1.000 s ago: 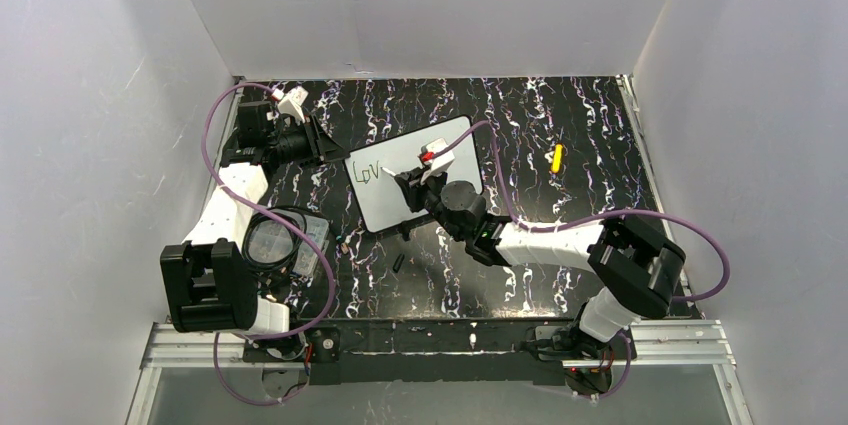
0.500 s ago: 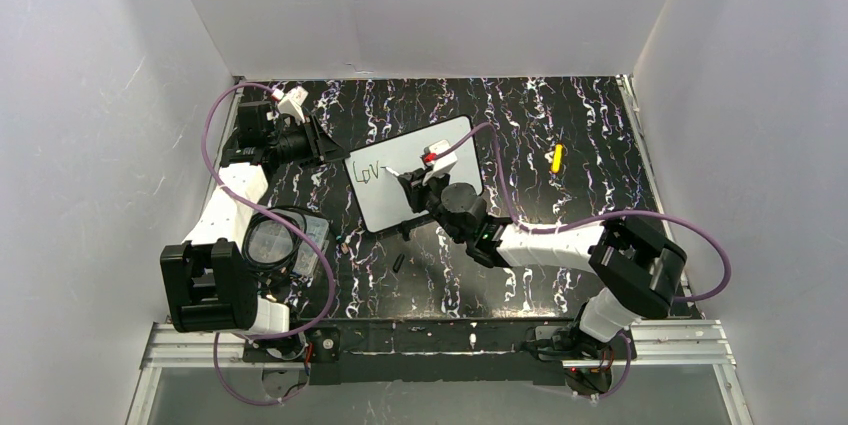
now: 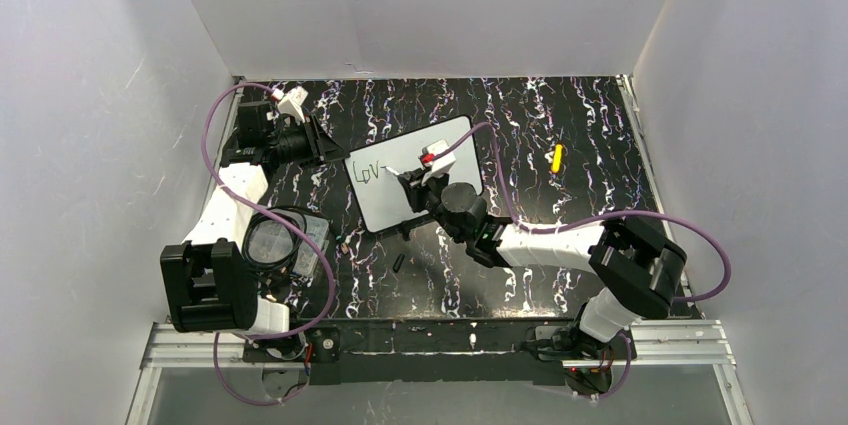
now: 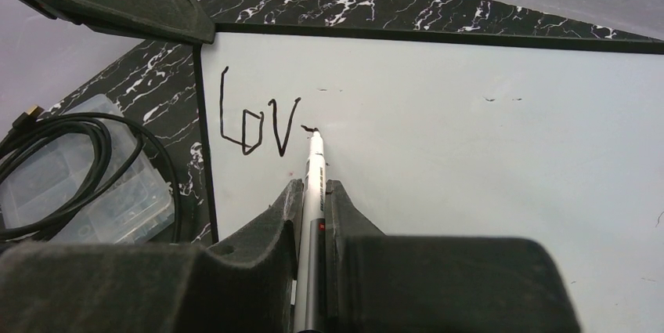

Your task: Write a sentence on the whiteboard

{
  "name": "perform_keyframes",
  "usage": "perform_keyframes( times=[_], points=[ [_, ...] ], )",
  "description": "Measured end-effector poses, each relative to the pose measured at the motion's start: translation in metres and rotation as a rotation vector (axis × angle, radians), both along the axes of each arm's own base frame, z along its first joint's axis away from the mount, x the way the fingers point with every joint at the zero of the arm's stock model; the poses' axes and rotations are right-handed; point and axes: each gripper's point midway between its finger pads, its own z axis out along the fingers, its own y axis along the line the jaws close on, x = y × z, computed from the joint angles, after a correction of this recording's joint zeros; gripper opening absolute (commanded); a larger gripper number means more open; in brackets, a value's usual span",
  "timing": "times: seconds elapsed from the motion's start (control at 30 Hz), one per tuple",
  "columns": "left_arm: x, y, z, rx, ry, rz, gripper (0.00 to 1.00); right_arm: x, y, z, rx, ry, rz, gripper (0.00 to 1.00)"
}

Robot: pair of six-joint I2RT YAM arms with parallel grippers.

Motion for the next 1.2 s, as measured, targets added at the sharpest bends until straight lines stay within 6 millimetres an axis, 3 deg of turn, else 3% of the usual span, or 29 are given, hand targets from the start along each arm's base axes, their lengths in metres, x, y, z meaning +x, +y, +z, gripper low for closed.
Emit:
perform_keyframes(
  times=[0.5,1.2],
  points=[
    [0.000,0.000,0.000,0.000,0.000,0.000,0.22,-0.004,0.010,-0.001,0.012,0.006,0.048,0.01],
    [0.000,0.000,0.000,0.000,0.000,0.000,0.22,-0.009,0.001,-0.016,0.013,0.042,0.030,0.01]
  ],
)
